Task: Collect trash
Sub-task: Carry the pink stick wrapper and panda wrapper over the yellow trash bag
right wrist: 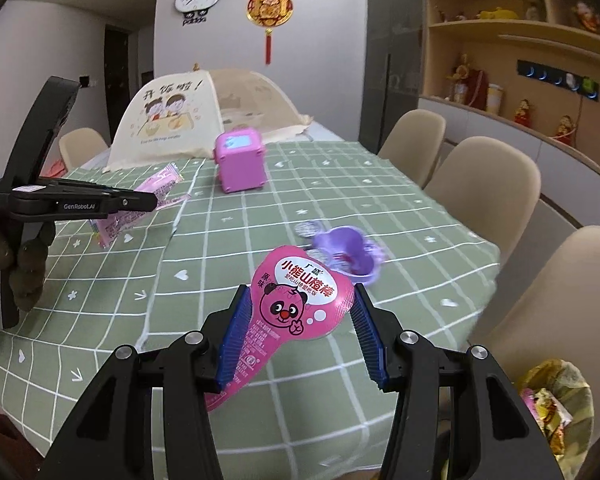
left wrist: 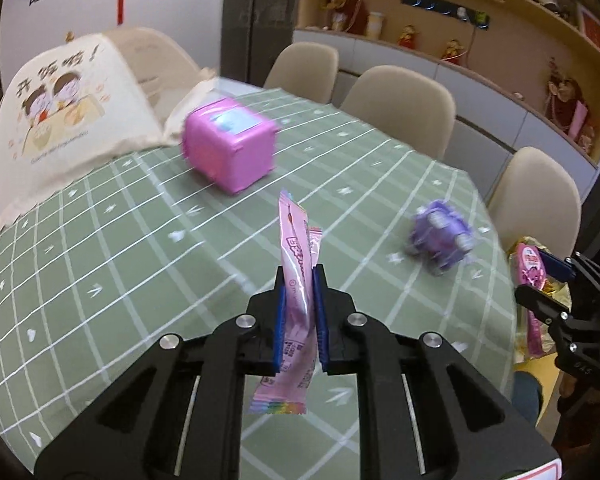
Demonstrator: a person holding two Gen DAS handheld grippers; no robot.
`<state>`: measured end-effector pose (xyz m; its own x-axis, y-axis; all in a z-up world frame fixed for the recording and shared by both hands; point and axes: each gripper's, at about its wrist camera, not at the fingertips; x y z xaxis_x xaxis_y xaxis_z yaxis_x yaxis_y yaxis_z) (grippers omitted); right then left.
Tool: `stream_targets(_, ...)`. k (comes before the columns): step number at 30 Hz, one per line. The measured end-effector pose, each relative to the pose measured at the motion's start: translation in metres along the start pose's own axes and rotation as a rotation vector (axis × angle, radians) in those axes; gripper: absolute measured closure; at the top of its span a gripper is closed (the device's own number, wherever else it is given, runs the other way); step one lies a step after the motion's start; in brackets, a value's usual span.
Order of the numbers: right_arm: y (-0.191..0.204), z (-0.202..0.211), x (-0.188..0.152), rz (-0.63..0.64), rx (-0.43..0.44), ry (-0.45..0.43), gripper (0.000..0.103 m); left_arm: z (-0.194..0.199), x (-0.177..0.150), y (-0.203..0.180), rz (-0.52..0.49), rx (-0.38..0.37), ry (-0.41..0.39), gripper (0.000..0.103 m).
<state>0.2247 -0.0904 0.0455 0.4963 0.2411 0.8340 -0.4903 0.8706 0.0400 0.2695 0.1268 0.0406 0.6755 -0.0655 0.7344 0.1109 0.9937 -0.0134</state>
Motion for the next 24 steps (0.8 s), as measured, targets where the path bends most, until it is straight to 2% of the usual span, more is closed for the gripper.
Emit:
stream_targets(7,-0.04,0.037,-0.008,-0.052,-0.072,-0.044,0.055,0.012,0.024,-0.065,-0.039,-0.038,-0.103,0.091)
stream_targets(13,-0.08,0.071,-0.024,-0.097,-0.183,-0.057,0.055,0.011,0.042,-0.131,-0.097,-0.111,-0.142,0.091)
stream_targets(18,-0.122,0.1,-0.042,-0.154,-0.286,-0.06,0.055,0.003,0.044,-0.187,-0.136,-0.189,-0.141,0.091)
stream_targets(24,-0.171,0.128,-0.068,-0.243,-0.382,-0.057,0.055,-0.018,0.036,-0.255,-0.168,-0.271,-0.099,0.091)
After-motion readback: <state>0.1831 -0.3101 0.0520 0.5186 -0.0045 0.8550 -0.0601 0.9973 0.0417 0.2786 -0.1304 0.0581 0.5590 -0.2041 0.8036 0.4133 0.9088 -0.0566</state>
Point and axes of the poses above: each gripper's, at about its wrist camera, not at the fingertips, and z roughly against the way its jaws point, y to its left, x to its top, and after that the axes turned 8 degrees about x, right-handed
